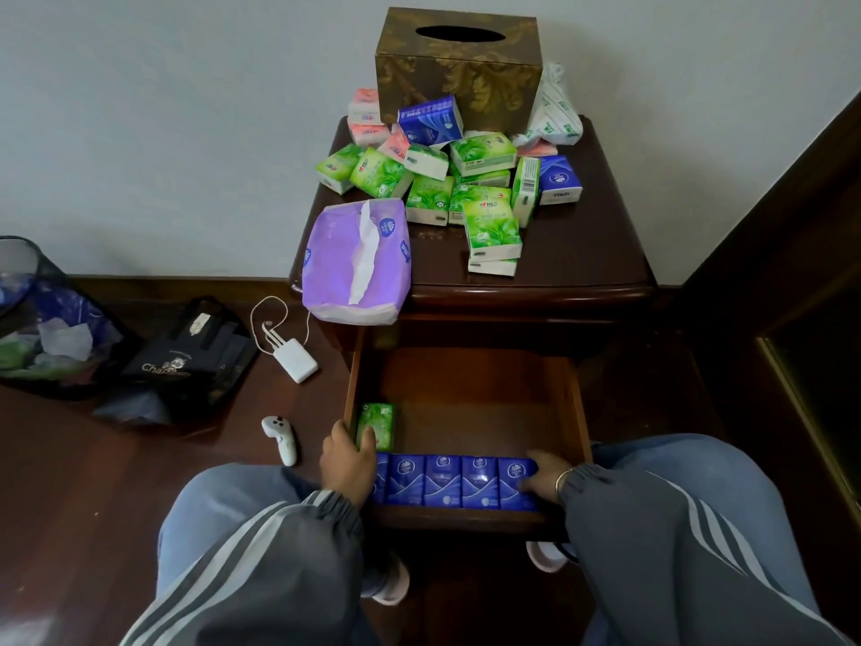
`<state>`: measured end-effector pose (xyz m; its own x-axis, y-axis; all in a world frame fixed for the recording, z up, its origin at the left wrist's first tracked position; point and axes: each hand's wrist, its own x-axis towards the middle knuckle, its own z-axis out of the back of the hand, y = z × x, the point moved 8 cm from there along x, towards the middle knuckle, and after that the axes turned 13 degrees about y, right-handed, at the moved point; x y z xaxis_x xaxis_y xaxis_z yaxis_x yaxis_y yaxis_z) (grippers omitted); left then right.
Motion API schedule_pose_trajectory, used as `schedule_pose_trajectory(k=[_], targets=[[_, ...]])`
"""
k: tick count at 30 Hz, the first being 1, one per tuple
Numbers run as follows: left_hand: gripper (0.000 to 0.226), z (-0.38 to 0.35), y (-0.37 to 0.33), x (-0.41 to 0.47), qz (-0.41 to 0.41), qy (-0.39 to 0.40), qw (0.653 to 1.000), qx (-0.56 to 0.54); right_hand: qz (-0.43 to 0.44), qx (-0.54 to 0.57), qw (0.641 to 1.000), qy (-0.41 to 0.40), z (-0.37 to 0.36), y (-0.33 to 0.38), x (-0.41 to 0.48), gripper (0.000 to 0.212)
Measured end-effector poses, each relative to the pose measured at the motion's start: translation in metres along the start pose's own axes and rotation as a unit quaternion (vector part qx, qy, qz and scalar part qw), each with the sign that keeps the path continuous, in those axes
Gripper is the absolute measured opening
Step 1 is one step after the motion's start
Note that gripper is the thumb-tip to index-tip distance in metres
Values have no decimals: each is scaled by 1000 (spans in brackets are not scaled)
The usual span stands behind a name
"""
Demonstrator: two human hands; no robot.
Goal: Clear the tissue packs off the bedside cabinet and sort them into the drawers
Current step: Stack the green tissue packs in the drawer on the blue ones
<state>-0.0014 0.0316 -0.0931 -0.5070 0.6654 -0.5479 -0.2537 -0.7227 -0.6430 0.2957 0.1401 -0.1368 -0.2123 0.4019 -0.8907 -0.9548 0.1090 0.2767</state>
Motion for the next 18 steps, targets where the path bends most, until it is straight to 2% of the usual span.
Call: schedule_pose_trajectory(k=[5, 8, 9, 11, 13, 15, 17, 18], targets=[[44, 0, 1, 3, 8, 1, 1000, -2, 11, -1, 999, 36, -3, 12, -14, 72], [42, 4, 0, 4, 17, 1, 999, -30, 32, -5, 999, 5, 14, 29, -38, 74], [42, 12, -4, 3, 17, -18, 999, -38, 50, -14, 999, -5, 23, 37, -52, 73], [42, 41, -20, -7, -11, -113, 992, -63, 110, -5, 993, -34, 49, 54, -87, 65], [35, 82, -46, -30, -77, -238, 962, -107, 205, 36, 971, -118, 91, 67, -133, 43], [29, 119, -78, -60, -175, -339, 912, -150, 290, 99, 914, -266, 141, 69, -184, 19], [25, 143, -117, -86, -275, -387, 863, -174, 320, 129, 843, -413, 189, 63, -213, 19], [24, 148, -139, -97, -316, -392, 845, -177, 302, 113, 829, -457, 208, 64, -216, 28]])
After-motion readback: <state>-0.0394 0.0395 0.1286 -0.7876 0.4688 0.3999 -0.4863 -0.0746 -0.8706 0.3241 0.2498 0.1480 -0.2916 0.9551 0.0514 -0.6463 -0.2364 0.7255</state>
